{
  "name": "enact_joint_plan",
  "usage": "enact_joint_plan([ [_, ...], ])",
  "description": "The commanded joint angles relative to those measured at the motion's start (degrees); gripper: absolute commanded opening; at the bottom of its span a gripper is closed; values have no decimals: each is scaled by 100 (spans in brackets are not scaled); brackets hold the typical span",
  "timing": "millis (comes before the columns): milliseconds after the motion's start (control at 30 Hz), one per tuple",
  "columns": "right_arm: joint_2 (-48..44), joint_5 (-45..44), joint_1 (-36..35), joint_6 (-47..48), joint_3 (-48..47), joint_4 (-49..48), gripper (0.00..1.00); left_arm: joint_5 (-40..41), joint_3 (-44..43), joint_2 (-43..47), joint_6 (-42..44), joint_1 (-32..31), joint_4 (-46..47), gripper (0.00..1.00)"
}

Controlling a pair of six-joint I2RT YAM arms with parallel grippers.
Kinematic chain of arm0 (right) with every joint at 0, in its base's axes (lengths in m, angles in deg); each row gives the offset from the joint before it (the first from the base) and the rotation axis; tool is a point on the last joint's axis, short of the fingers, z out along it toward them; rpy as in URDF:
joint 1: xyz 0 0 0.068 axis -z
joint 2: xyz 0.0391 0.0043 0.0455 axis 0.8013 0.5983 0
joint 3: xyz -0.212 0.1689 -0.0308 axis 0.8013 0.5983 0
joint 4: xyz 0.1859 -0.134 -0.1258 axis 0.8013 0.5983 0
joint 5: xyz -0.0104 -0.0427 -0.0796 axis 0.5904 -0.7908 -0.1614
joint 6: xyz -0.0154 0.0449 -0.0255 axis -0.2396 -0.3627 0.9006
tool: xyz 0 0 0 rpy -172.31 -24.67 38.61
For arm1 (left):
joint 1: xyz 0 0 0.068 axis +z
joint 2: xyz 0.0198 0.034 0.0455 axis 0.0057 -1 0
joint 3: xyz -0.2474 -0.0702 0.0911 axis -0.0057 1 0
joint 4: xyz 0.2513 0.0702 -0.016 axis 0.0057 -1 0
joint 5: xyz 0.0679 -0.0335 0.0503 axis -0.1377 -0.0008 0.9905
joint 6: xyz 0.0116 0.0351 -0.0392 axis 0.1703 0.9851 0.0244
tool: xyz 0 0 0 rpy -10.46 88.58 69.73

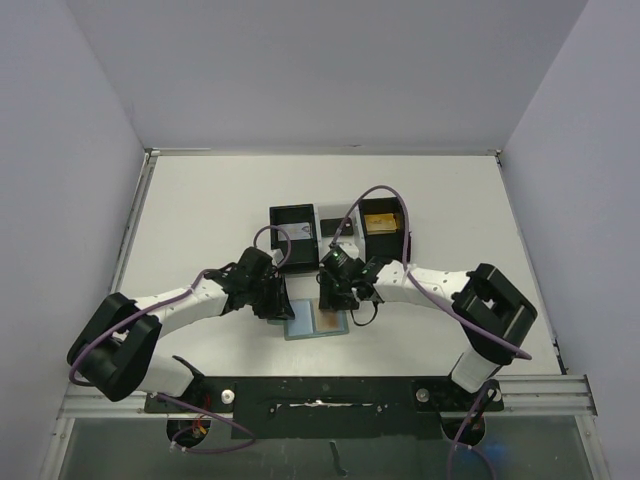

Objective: Take the credit cards out of the card holder

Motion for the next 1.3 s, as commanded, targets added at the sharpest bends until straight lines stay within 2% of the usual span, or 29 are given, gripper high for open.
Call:
enact_joint_plan([
  [0, 106, -317, -103, 73, -368, 315, 46, -125, -93, 78, 37, -30, 237, 25],
  [233, 268, -257, -188, 177, -515, 384, 48, -165, -105, 36, 42, -35, 262, 23],
  [567, -6, 313, -183, 356, -458, -272, 48, -205, -93, 16, 35, -30, 277, 19],
  [733, -223, 175, -182, 321, -433, -239, 48, -188, -106, 7, 39, -35, 268, 19],
  [933, -329, -677, -180, 52, -532, 618, 52, -154, -125, -8, 55, -32, 222, 19],
  [1267, 66, -270, -186, 102, -467, 400, 54, -187, -155, -37, 57, -35, 242, 19],
])
